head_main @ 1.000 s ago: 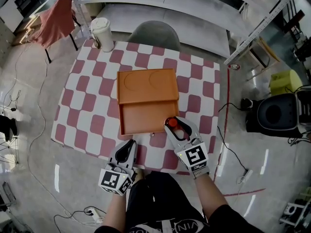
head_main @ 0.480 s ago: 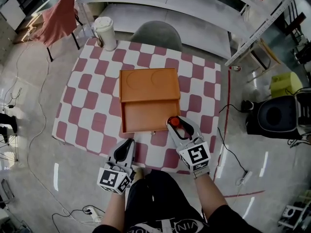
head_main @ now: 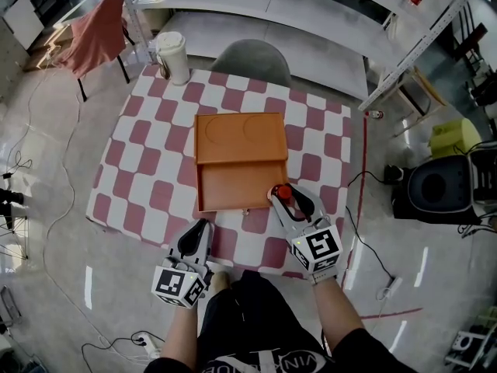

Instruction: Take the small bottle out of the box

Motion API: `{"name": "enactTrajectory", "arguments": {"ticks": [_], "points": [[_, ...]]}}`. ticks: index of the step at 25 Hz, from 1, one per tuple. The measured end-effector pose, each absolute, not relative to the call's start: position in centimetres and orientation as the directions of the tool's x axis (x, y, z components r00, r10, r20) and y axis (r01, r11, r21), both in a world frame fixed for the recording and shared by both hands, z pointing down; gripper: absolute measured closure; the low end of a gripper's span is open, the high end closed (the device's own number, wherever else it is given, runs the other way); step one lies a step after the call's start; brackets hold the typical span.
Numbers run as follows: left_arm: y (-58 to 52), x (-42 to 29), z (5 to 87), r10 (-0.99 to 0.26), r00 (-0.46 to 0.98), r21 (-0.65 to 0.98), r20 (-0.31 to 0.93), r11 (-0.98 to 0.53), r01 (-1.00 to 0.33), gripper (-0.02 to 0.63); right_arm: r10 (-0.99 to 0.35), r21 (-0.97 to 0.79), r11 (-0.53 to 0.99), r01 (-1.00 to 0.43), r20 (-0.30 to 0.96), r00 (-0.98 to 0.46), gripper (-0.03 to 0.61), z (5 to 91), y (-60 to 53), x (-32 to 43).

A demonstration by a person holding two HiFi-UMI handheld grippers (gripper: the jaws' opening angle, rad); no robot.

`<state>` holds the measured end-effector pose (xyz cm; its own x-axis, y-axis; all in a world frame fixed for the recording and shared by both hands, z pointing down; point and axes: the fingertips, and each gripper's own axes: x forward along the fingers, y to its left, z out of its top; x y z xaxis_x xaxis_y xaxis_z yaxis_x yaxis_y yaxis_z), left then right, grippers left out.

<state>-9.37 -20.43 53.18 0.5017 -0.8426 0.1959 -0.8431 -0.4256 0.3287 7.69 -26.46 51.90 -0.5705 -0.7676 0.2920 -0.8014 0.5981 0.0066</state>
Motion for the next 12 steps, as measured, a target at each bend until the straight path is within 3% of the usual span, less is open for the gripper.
{"name": "enactTrajectory", "arguments": {"ticks": [12], "points": [[-20.5, -10.1, 50.4, -0.849, 0.506, 0.320, 0.153, -0.441, -0.838, 0.581, -0.779, 0.022, 0.596, -0.803, 0.261, -0.570, 0.431, 48.7, -25.7, 7.0]]}}
